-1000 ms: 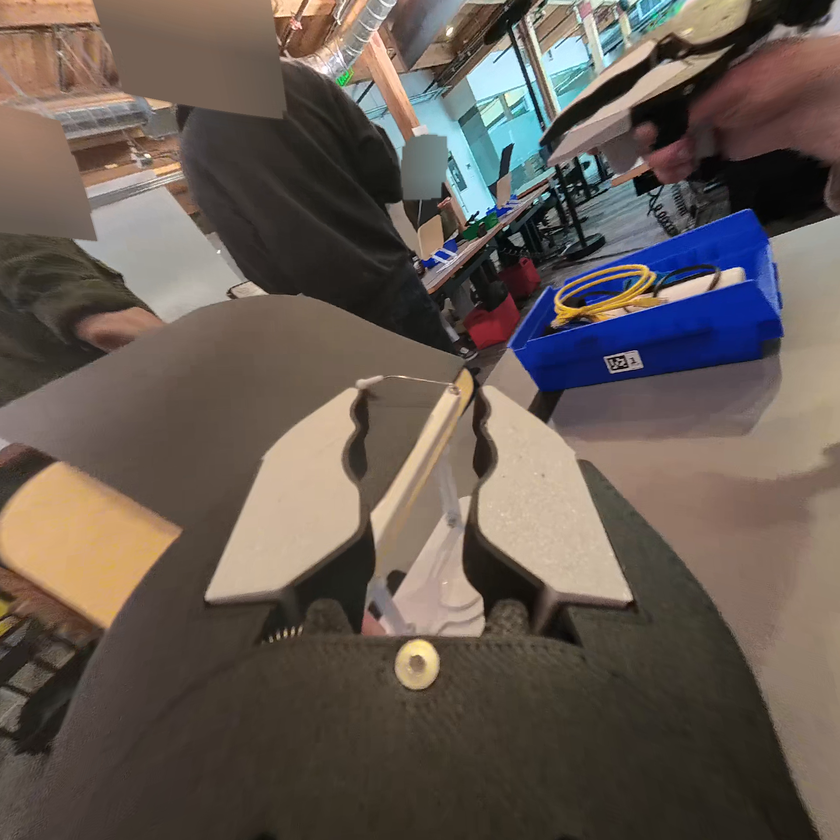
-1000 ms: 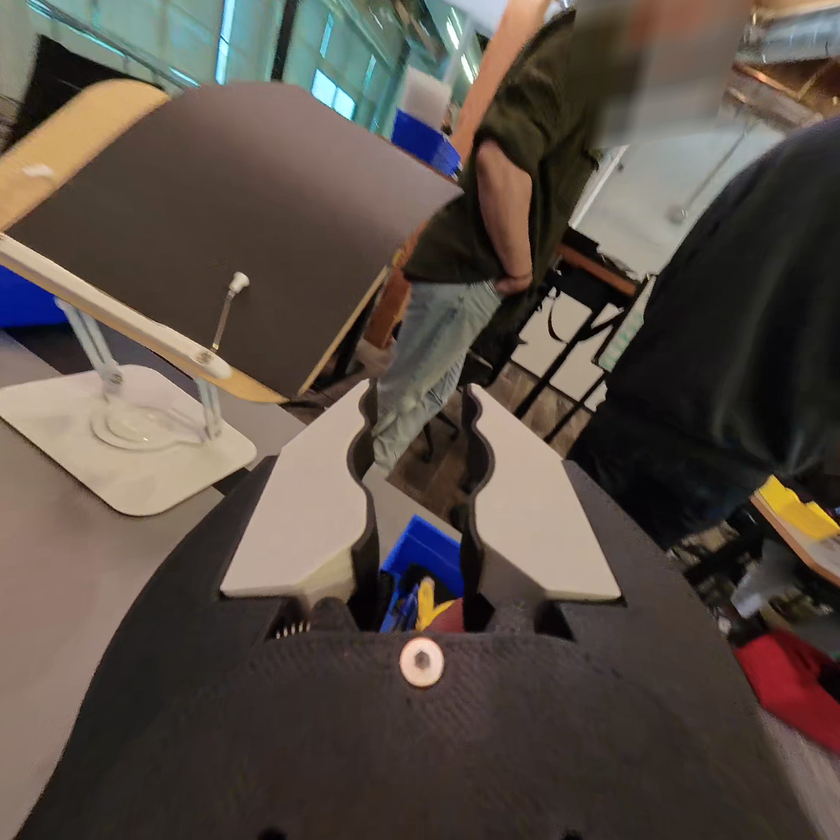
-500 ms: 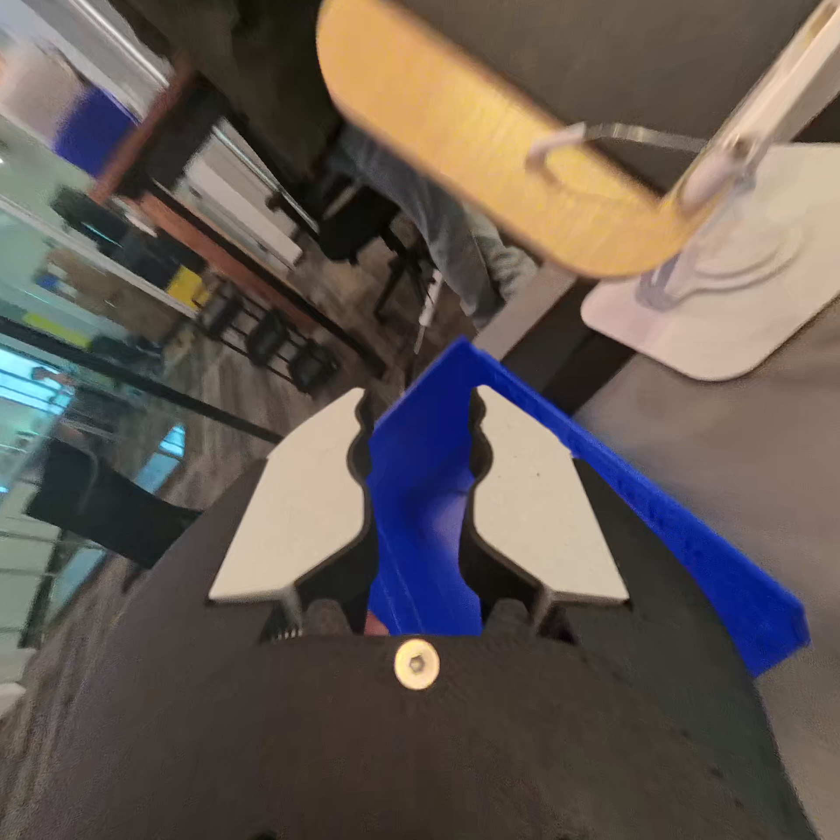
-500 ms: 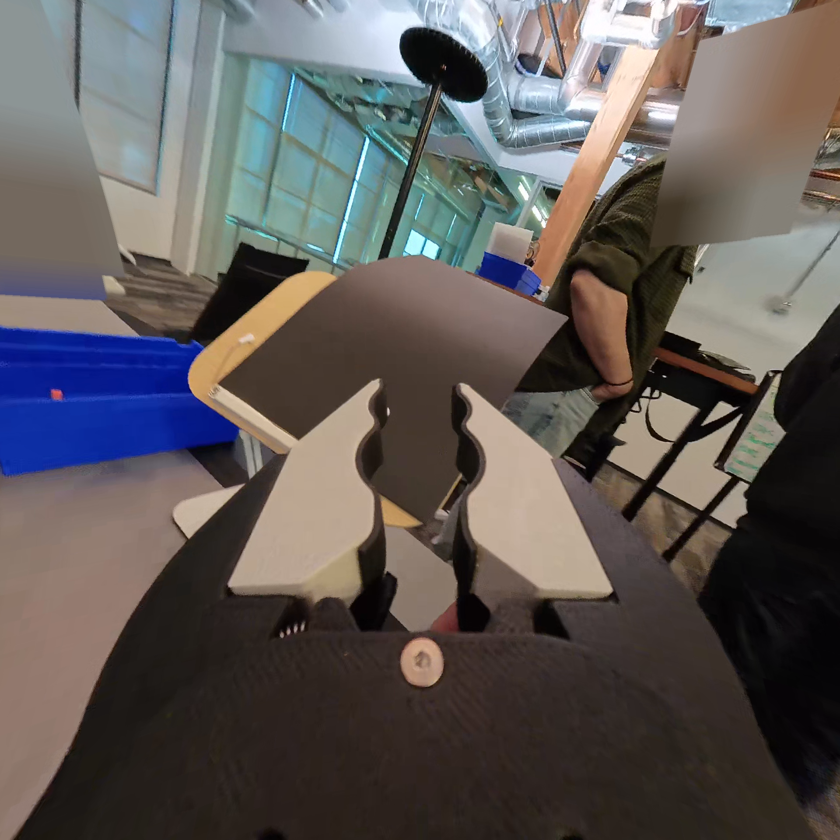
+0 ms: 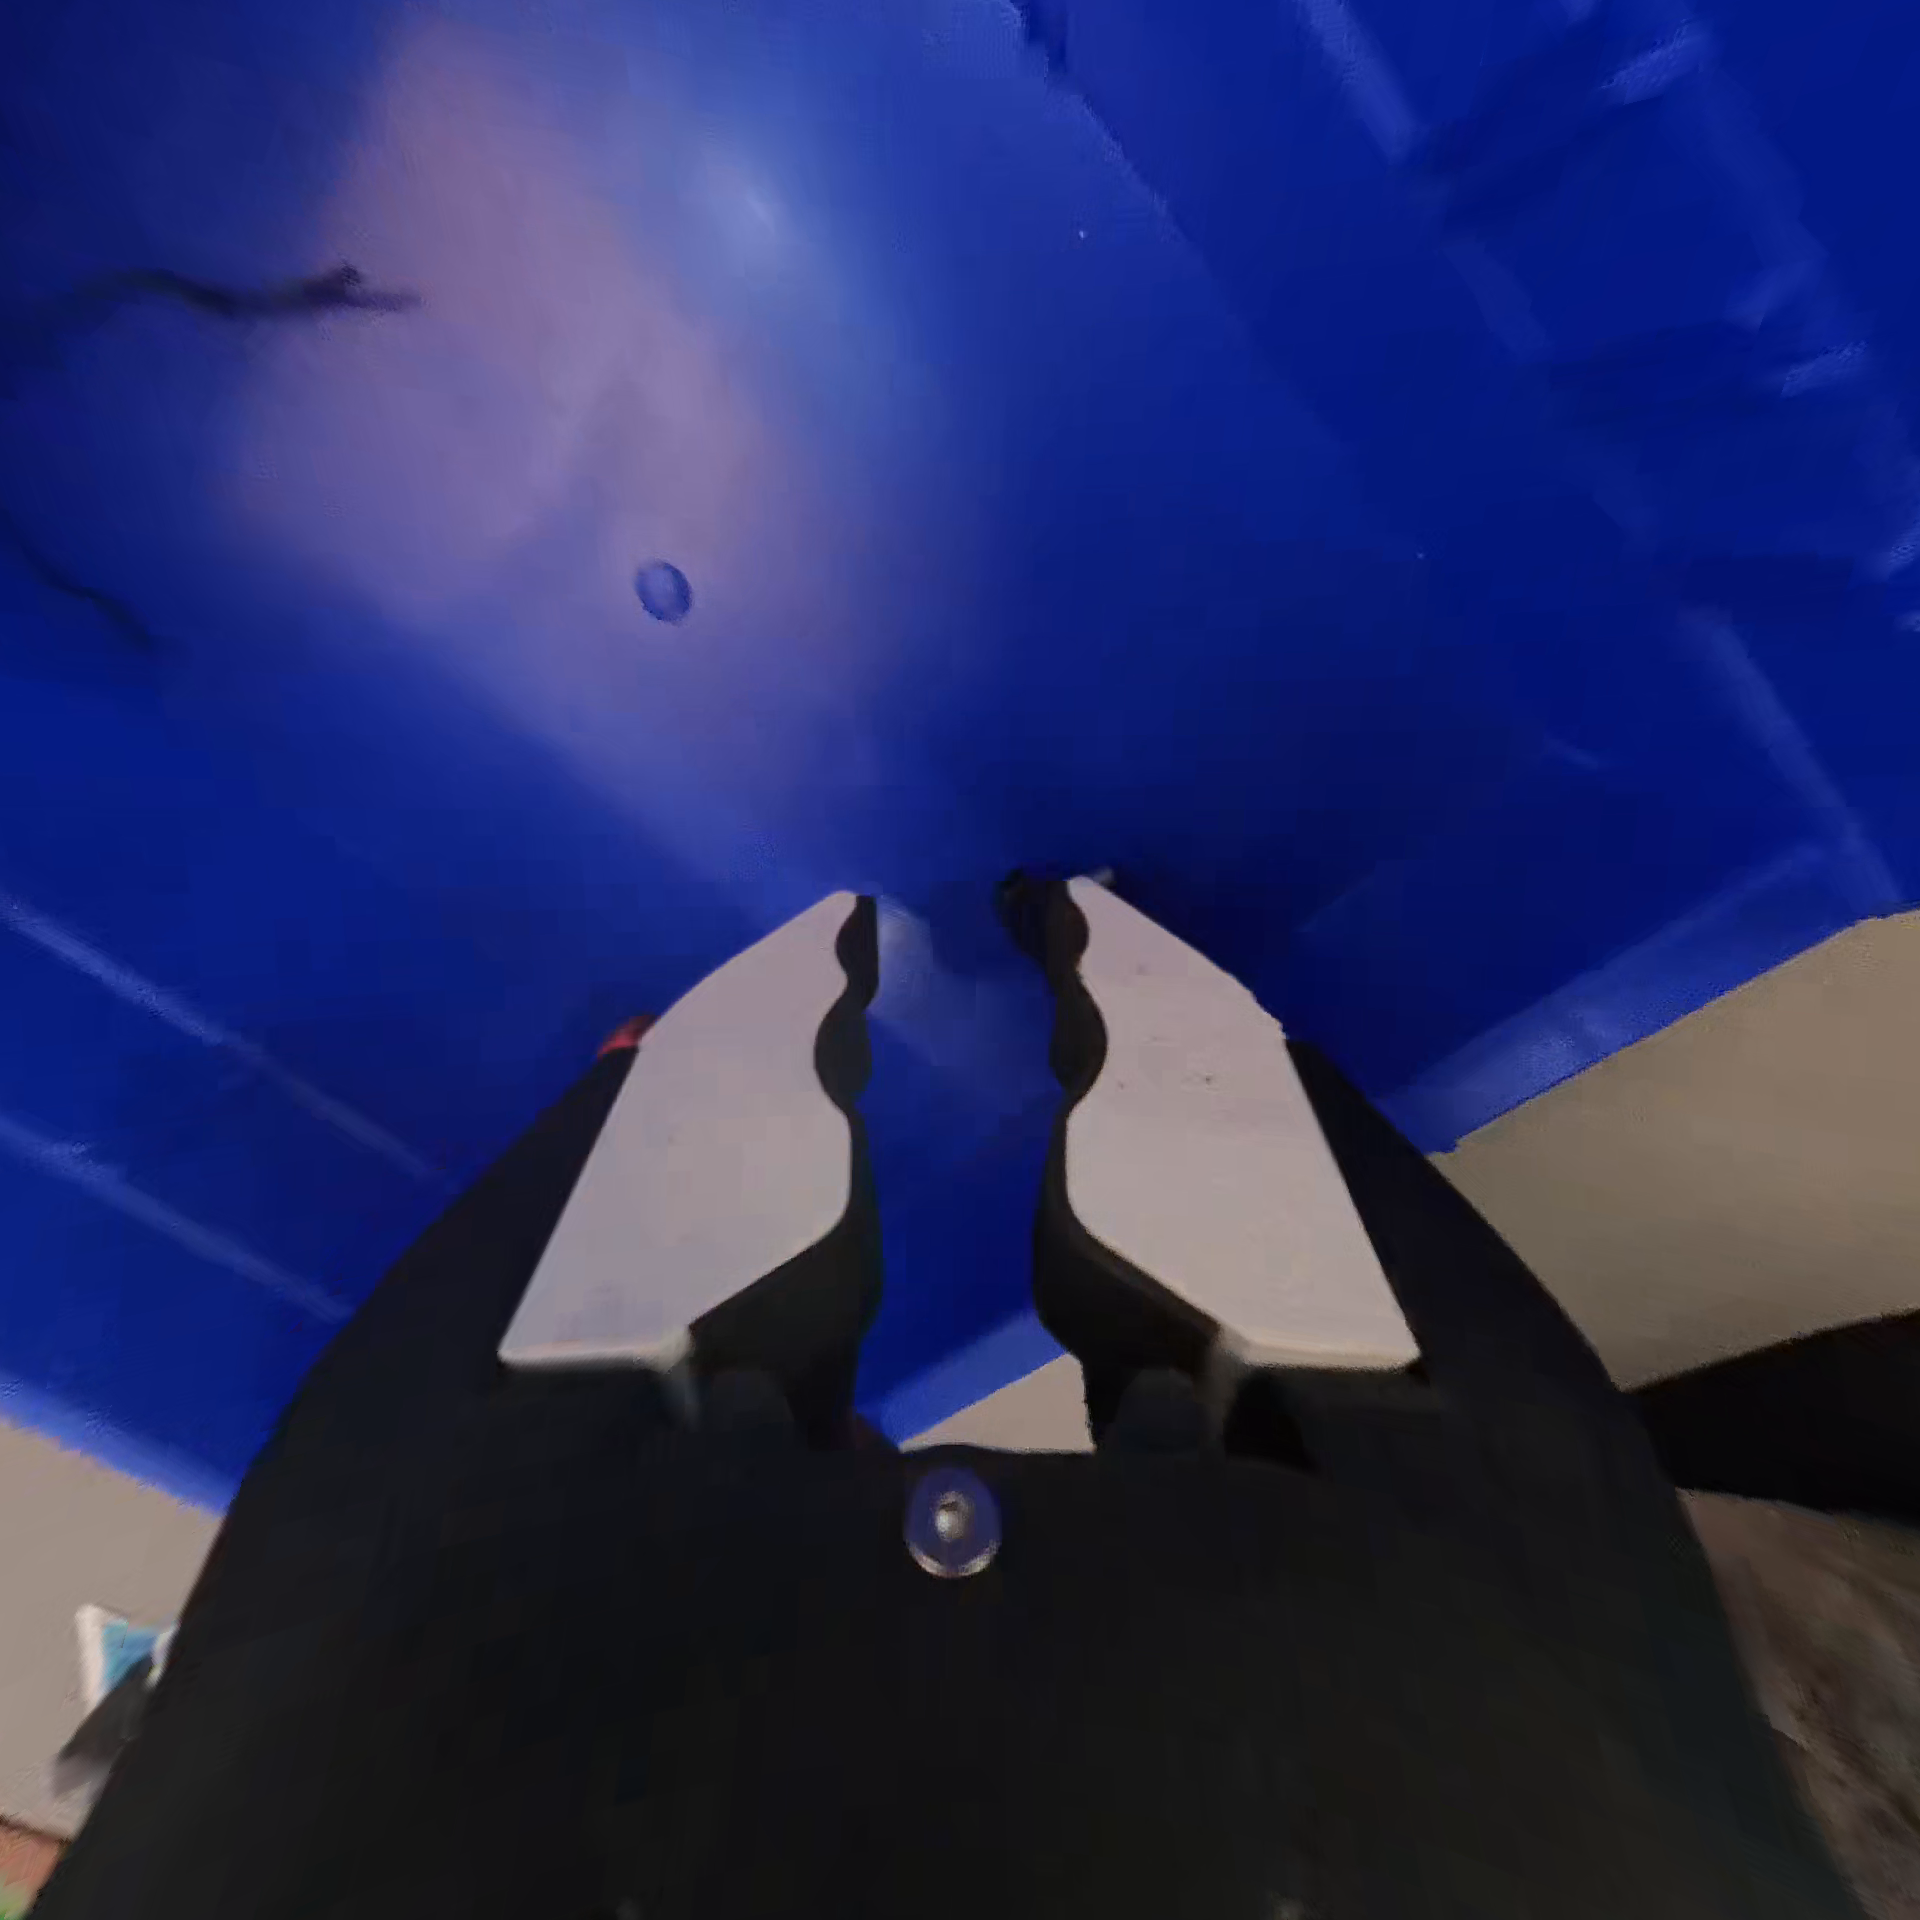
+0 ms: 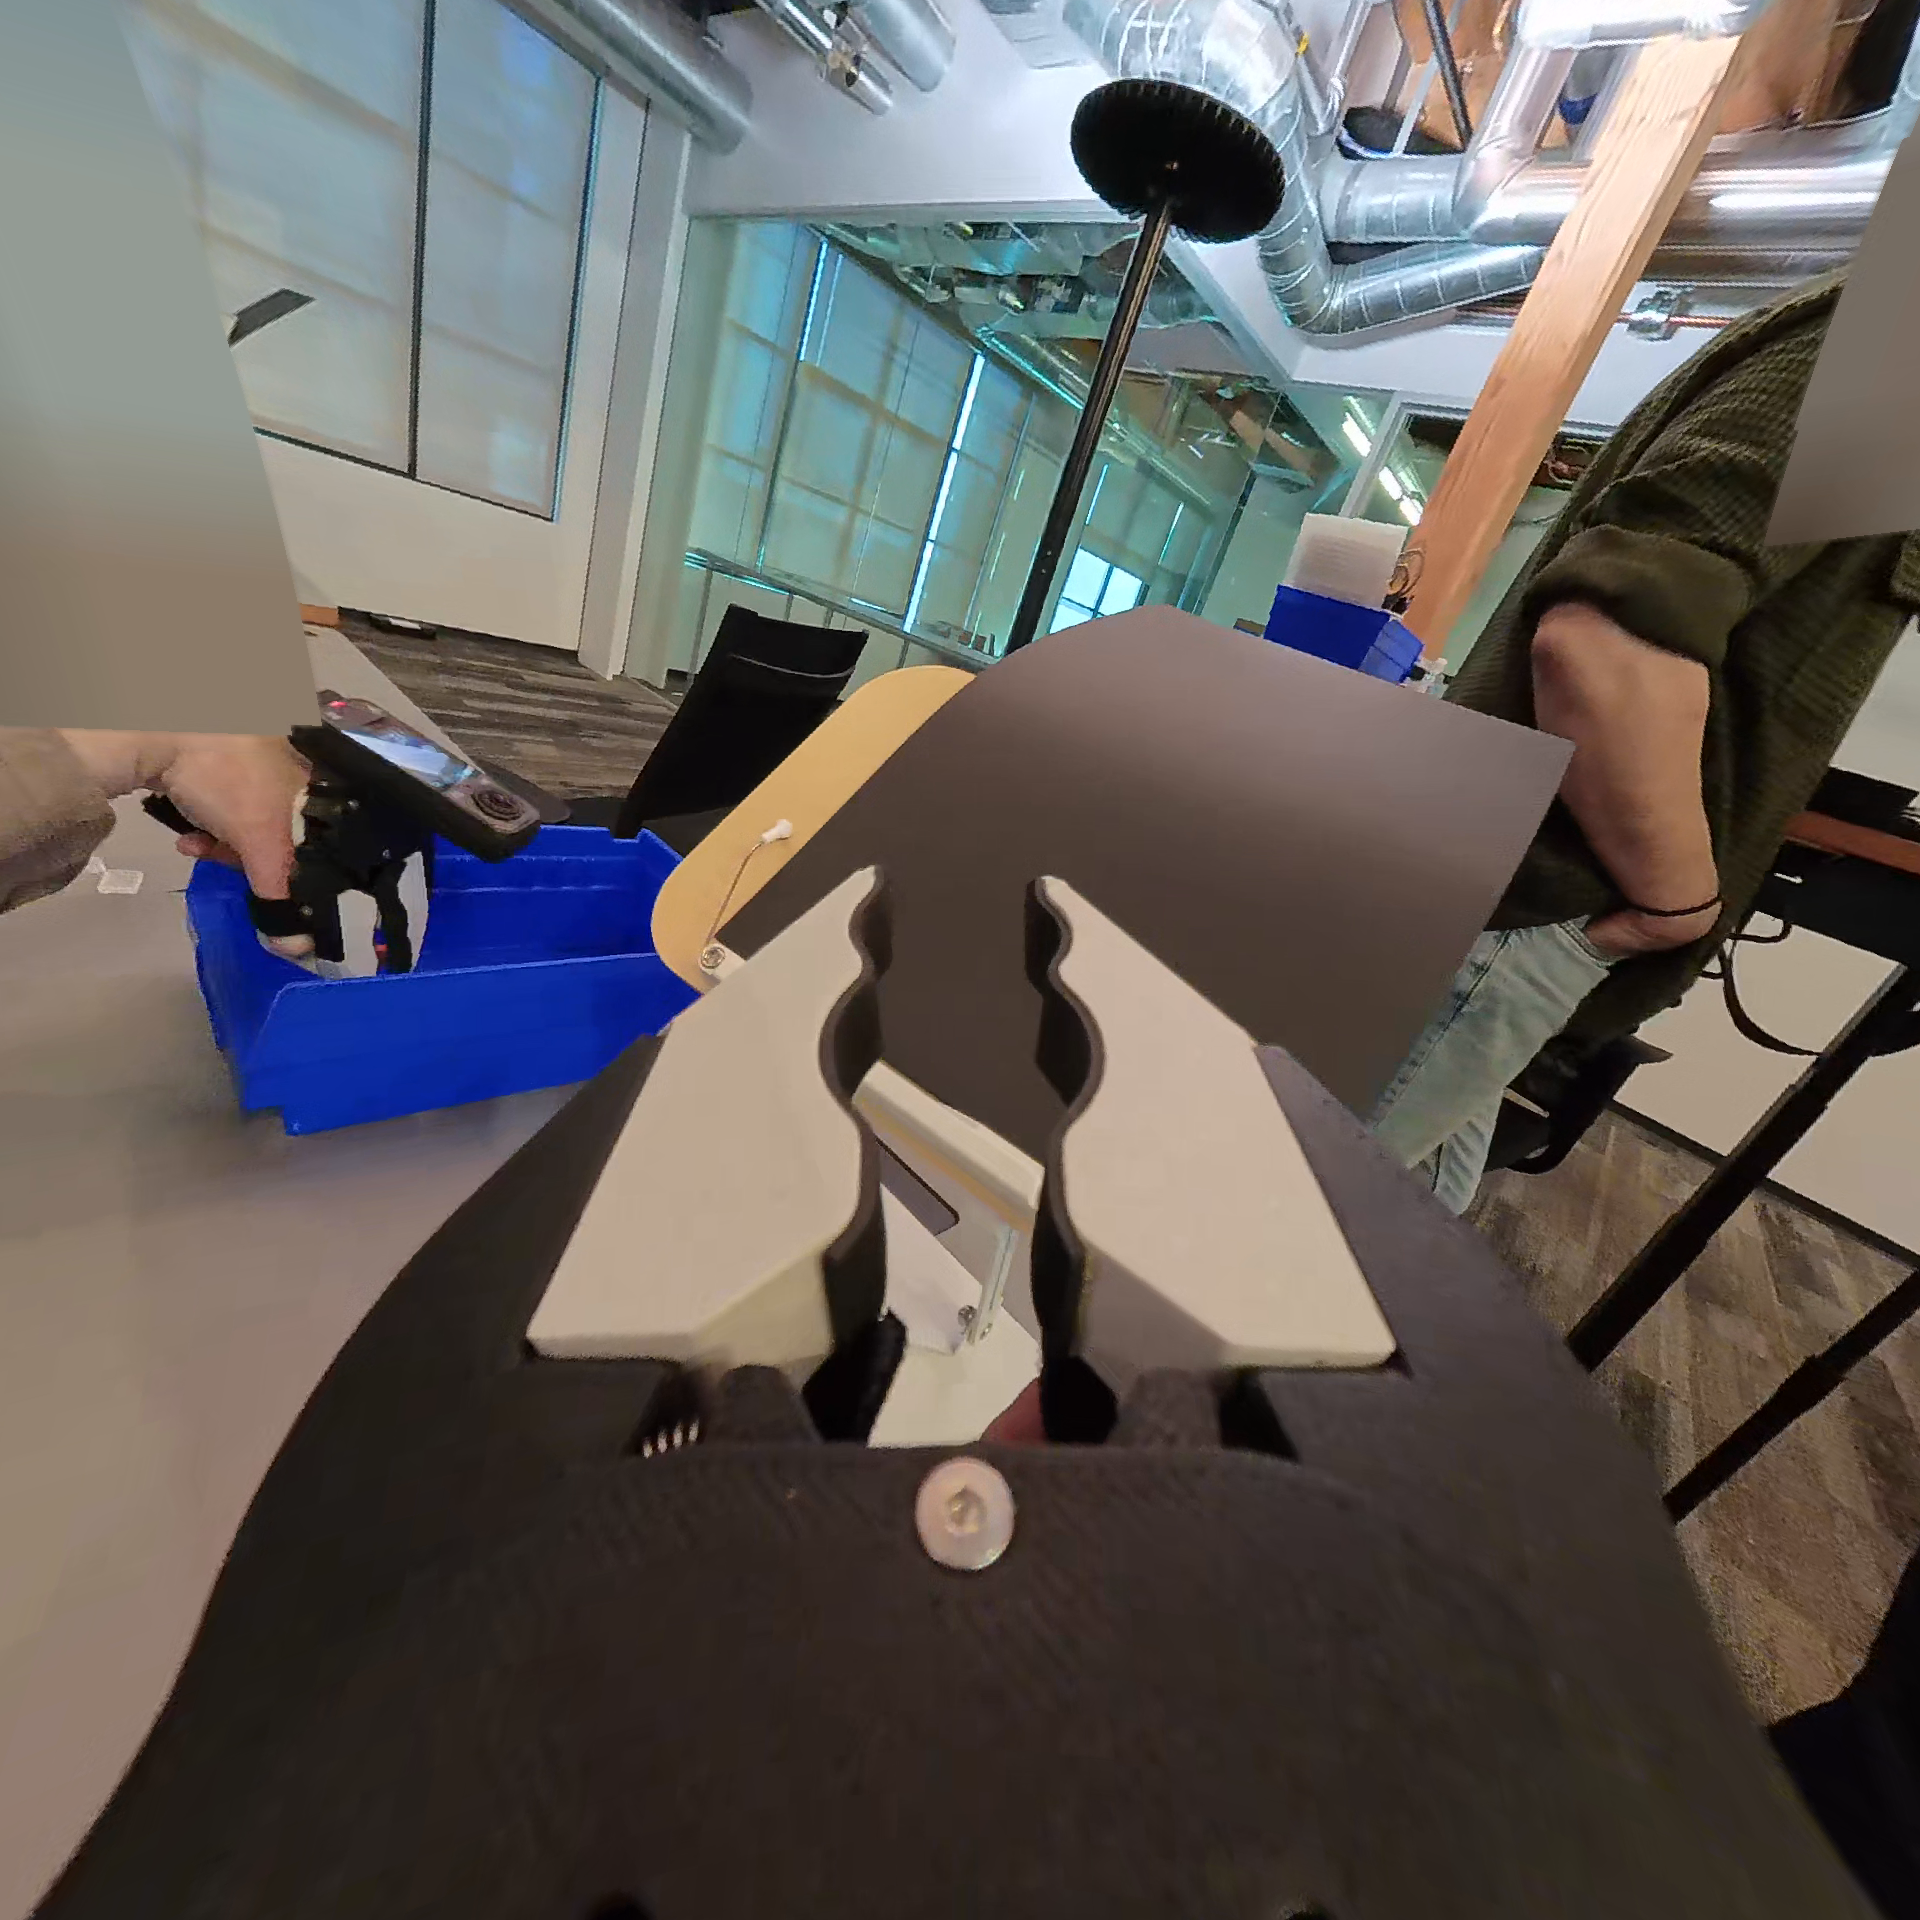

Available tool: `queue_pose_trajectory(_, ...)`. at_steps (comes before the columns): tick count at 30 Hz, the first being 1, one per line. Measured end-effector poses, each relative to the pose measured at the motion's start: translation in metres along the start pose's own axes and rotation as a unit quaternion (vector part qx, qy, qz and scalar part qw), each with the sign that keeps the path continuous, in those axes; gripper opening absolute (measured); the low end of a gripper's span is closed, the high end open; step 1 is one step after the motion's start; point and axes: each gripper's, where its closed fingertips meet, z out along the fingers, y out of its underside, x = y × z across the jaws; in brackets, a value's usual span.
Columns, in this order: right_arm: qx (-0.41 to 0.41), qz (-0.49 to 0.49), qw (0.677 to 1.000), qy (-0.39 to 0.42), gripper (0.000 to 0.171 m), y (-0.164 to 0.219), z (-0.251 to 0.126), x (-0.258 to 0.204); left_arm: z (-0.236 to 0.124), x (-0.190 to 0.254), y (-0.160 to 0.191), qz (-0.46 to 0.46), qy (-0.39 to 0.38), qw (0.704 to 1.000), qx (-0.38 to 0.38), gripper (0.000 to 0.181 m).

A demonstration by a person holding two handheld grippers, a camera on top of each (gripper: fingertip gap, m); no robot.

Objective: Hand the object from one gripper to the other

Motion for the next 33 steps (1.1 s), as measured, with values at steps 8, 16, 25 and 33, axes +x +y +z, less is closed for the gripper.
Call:
queue_pose_trajectory(8,0.007,0.014,1.0,0.008,0.022,-0.003,-0.007,0.011,-0.008,0.005,0.007,-0.013,0.016,1.0,0.008,0.032)
queue_pose_trajectory(16,0.002,0.008,1.0,0.004,0.022,-0.004,-0.007,0.008,0.01,0.01,0.008,-0.008,0.038,0.999,-0.013,0.015)
queue_pose_trajectory(25,0.006,0.006,1.0,0.005,0.022,-0.006,-0.009,0.009,0.007,0.002,-0.001,0.024,0.017,0.999,0.033,0.014)
queue_pose_trajectory(33,0.006,-0.005,1.0,0.002,0.022,-0.006,-0.009,0.005,-0.017,-0.007,-0.023,0.051,-0.012,0.99,0.129,0.014)
